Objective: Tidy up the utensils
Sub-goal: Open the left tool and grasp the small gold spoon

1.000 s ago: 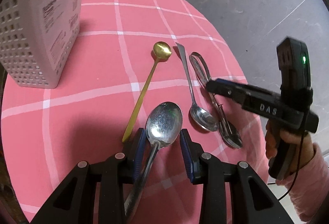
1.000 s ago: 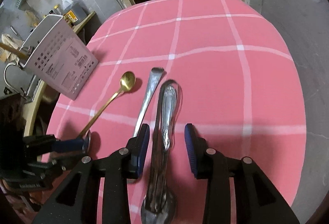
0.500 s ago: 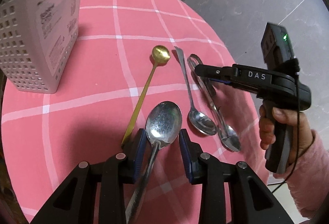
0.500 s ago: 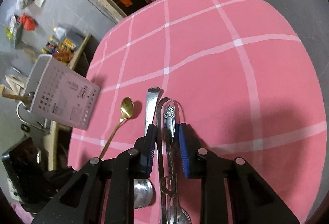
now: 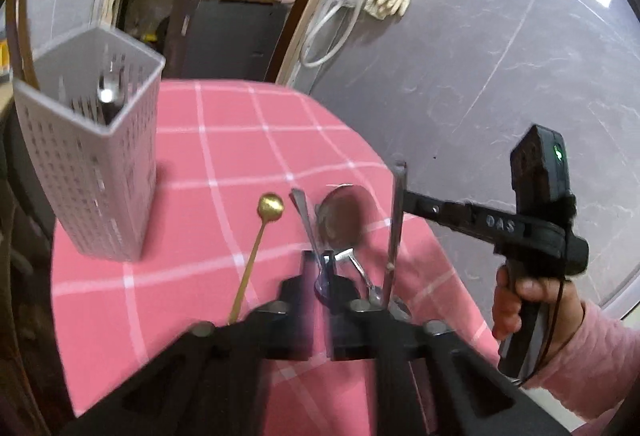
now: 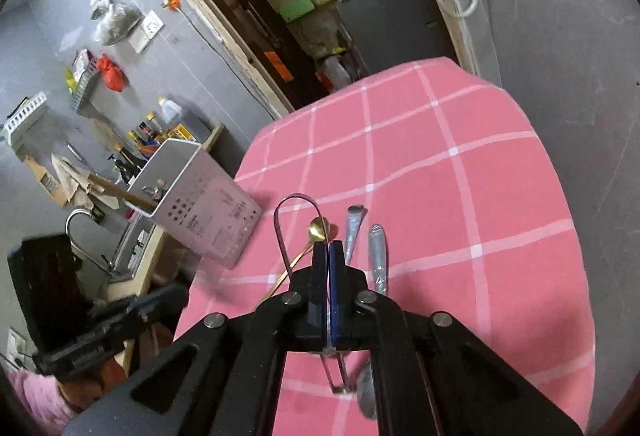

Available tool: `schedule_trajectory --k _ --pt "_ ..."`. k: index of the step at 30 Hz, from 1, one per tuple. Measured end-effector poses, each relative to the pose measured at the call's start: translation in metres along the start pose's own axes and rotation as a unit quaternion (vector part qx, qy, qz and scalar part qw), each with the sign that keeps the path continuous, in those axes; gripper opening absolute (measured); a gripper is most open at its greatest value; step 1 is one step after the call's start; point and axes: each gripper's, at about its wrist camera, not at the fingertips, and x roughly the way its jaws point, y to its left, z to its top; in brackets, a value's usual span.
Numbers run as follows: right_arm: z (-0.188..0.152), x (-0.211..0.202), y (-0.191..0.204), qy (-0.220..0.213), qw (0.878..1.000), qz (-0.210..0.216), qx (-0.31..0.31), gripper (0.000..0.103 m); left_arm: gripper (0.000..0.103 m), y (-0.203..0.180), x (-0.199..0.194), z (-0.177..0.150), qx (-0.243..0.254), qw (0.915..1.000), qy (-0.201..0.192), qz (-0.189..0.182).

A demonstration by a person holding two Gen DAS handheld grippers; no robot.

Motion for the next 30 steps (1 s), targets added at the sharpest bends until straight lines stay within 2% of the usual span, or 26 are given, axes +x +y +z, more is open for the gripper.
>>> schedule_trajectory --k 3,5,14,17,21,25,26,30 --pt "-0.001 -0.005 0.004 0.0 1.0 -0.007 -0.014 0.002 0.002 0.0 -0.003 0.001 0.013 0.9999 -0.004 -0.006" --pt "0.001 -0.007 0.005 -0.002 1.0 -0.012 -0.015 0.002 0.002 0.001 0.008 0.0 0.015 0.9998 0.01 -0.006" --pt "0.007 -0.029 -0.007 -0.031 0.999 -0.043 -0.008 0.002 0.003 0.014 0.052 -0.017 -0.06 0.9928 0.081 -0.065" --pt "0.008 -0.039 -0.018 -0.034 0.999 -0.041 0.01 0.001 0.003 0.009 0.059 -0.022 -0.042 0.9944 0.091 -0.035" --pt "0.007 -0.038 -0.034 -0.031 0.998 -0.039 0.03 0.002 0.006 0.009 0.065 -0.014 -0.022 0.9975 0.067 0.001" --pt "0.006 -0.023 -0.037 -0.025 0.999 -0.029 0.037 0.002 0.035 0.02 0.083 0.004 -0.013 0.9977 0.054 0.04" --pt "0.007 -0.019 -0.037 -0.023 0.999 -0.027 0.035 0.001 0.039 0.022 0.086 0.007 -0.012 0.9975 0.051 0.047" --pt "0.015 -0.002 -0.038 -0.013 0.999 -0.016 0.029 0.001 0.04 0.026 0.108 0.019 0.006 0.9952 0.068 0.071"
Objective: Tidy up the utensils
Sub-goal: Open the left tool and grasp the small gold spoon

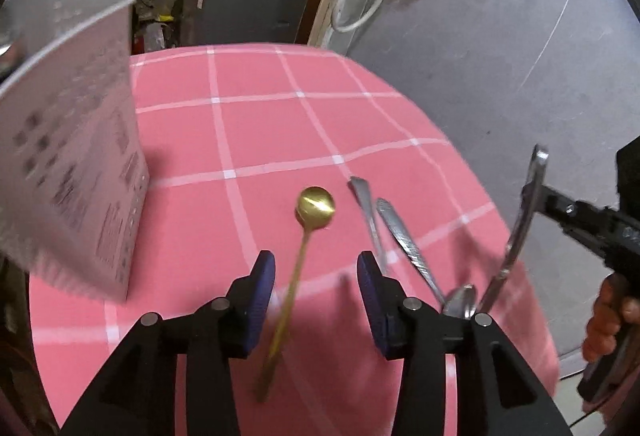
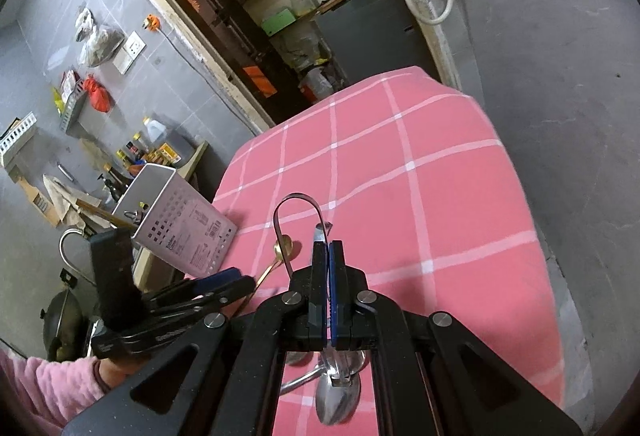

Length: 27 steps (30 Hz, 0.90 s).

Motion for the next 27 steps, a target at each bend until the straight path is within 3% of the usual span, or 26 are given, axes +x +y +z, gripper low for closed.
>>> schedule_trajectory --k 5,9,11,16,19,23,27 --pt "0.011 0.017 -0.003 0.008 1.0 0.015 0.0 0.001 0.038 -0.002 0.027 0.012 0.014 0.9988 0.043 0.015" --pt "0.016 0.022 -0.002 0.011 1.0 0.023 -0.003 0.002 0.026 -0.007 0.042 0.02 0.036 0.9964 0.071 0.029" --pt "0.017 0.021 -0.001 0.011 1.0 0.027 -0.004 0.001 0.01 -0.01 0.043 0.023 0.039 0.9959 0.08 0.018" --pt "0.022 0.006 0.007 -0.005 0.999 0.033 -0.015 0.001 0.004 -0.014 0.039 0.026 0.039 0.9953 0.089 0.005" --pt "0.027 -0.006 0.015 -0.026 0.999 0.035 -0.022 0.001 0.004 -0.011 0.019 0.025 0.012 0.9974 0.068 -0.018" --pt "0.036 -0.02 0.032 -0.06 0.997 0.048 -0.028 0.001 0.004 -0.012 -0.031 0.029 0.008 0.999 -0.005 -0.044" --pt "0.055 -0.028 0.059 -0.099 0.991 0.079 -0.044 0.002 0.004 -0.01 -0.084 0.042 -0.004 0.9953 -0.081 -0.053"
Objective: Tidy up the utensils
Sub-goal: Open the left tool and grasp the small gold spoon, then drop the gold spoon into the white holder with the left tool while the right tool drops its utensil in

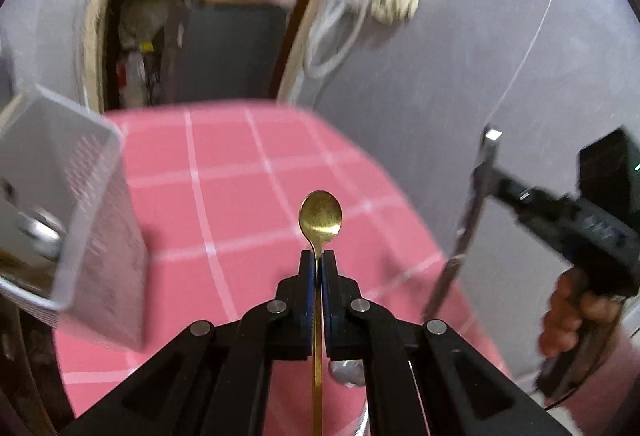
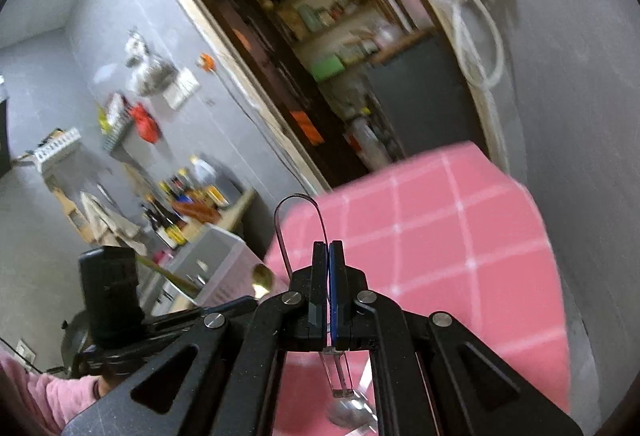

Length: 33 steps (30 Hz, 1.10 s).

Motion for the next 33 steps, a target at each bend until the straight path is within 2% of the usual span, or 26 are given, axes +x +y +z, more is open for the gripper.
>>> schedule_trajectory --k 3,7,11,13,17,23,28,33 --pt "0.021 0.01 0.023 -0.026 0.999 0.034 -0.016 0.002 0.004 0.005 -0.044 0.022 -0.018 0.9978 -0.063 0.004" --pt "0.047 0.039 0.059 -0.048 0.994 0.087 -0.037 0.002 0.004 0.021 -0.095 0.054 -0.033 0.9895 -0.139 0.019" --pt "0.061 0.073 0.094 -0.06 0.987 0.135 -0.062 0.002 0.004 0.049 -0.122 0.082 -0.043 0.9766 -0.205 0.051" --pt "0.065 0.092 0.107 -0.064 0.983 0.154 -0.072 0.002 0.004 0.068 -0.127 0.09 -0.058 0.9668 -0.24 0.067" --pt "0.058 0.13 0.123 -0.053 0.979 0.182 -0.078 0.002 0.004 0.099 -0.119 0.096 -0.087 0.9562 -0.268 0.078" --pt "0.029 0.167 0.123 -0.018 0.978 0.188 -0.089 0.002 0.004 0.118 -0.104 0.076 -0.117 0.9432 -0.299 0.088" --pt "0.012 0.18 0.117 0.007 0.977 0.187 -0.099 0.002 0.004 0.112 -0.095 0.064 -0.102 0.9383 -0.31 0.113" --pt "0.003 0.183 0.11 0.024 0.978 0.184 -0.1 0.002 0.004 0.098 -0.09 0.056 -0.053 0.9373 -0.315 0.139"
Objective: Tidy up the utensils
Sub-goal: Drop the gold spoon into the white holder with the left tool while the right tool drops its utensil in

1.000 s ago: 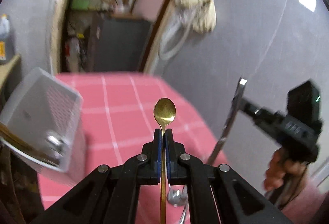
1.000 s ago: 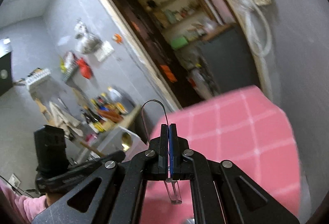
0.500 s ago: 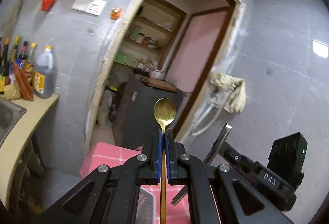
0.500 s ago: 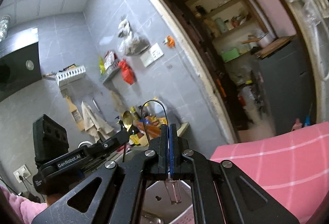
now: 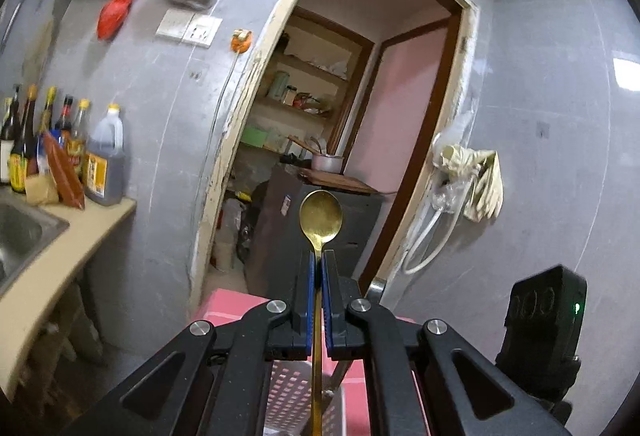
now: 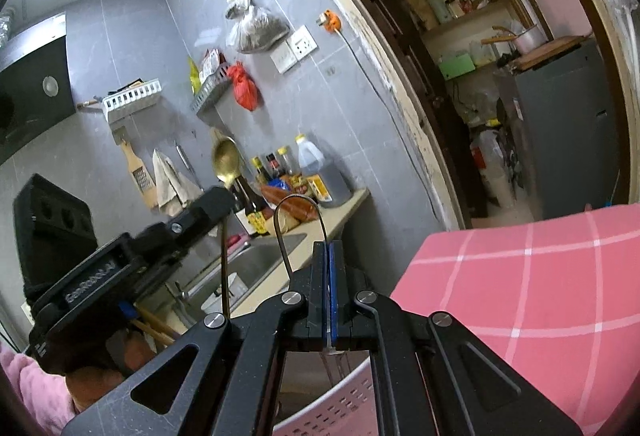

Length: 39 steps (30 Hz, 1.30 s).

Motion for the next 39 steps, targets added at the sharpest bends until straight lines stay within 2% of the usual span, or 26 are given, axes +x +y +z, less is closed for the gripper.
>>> schedule_trajectory --k 7,13,17,19,21,23,28,30,35,38,39 --pt "-0.007 -0.004 -0.004 0.015 1.0 -0.009 -0.001 0.002 0.005 -0.015 -0.005 -0.005 0.05 0.9987 -0.003 0.011" --pt "-0.011 -0.006 -0.003 0.039 0.999 -0.022 -0.005 0.004 0.005 -0.014 -0.007 -0.004 0.038 0.9991 0.013 0.011" --pt "-0.013 -0.013 -0.003 0.045 0.998 -0.035 -0.004 0.018 0.005 -0.014 -0.009 -0.005 0.033 0.9989 0.029 0.013" --pt "-0.011 -0.02 -0.001 0.04 0.998 -0.041 -0.003 0.018 0.007 -0.014 -0.011 -0.005 0.031 0.9989 0.032 0.013" --pt "-0.009 -0.03 0.0 0.036 0.998 -0.054 -0.003 0.019 0.014 -0.014 -0.013 -0.004 0.031 0.999 0.03 0.011" --pt "-0.007 -0.042 0.001 0.028 0.997 -0.071 -0.002 0.02 0.033 -0.015 -0.017 -0.003 0.031 0.9991 0.028 0.009" --pt "-0.002 -0.087 0.009 -0.003 0.991 -0.136 -0.012 0.044 0.045 -0.019 -0.028 -0.003 0.024 0.9992 0.032 0.005" --pt "-0.001 -0.11 0.012 -0.02 0.986 -0.163 -0.017 0.057 0.056 -0.023 -0.035 -0.004 0.026 0.9993 0.028 0.003" --pt "-0.002 -0.163 0.025 -0.056 0.971 -0.232 -0.03 0.075 0.09 -0.042 -0.053 -0.009 0.043 0.9988 0.022 -0.005" --pt "-0.01 -0.193 0.036 -0.073 0.959 -0.272 -0.042 0.087 0.101 -0.056 -0.065 -0.018 0.061 0.9979 0.02 -0.007" --pt "-0.012 -0.2 0.04 -0.076 0.955 -0.282 -0.045 0.09 0.102 -0.062 -0.069 -0.022 0.069 0.9973 0.021 -0.01"
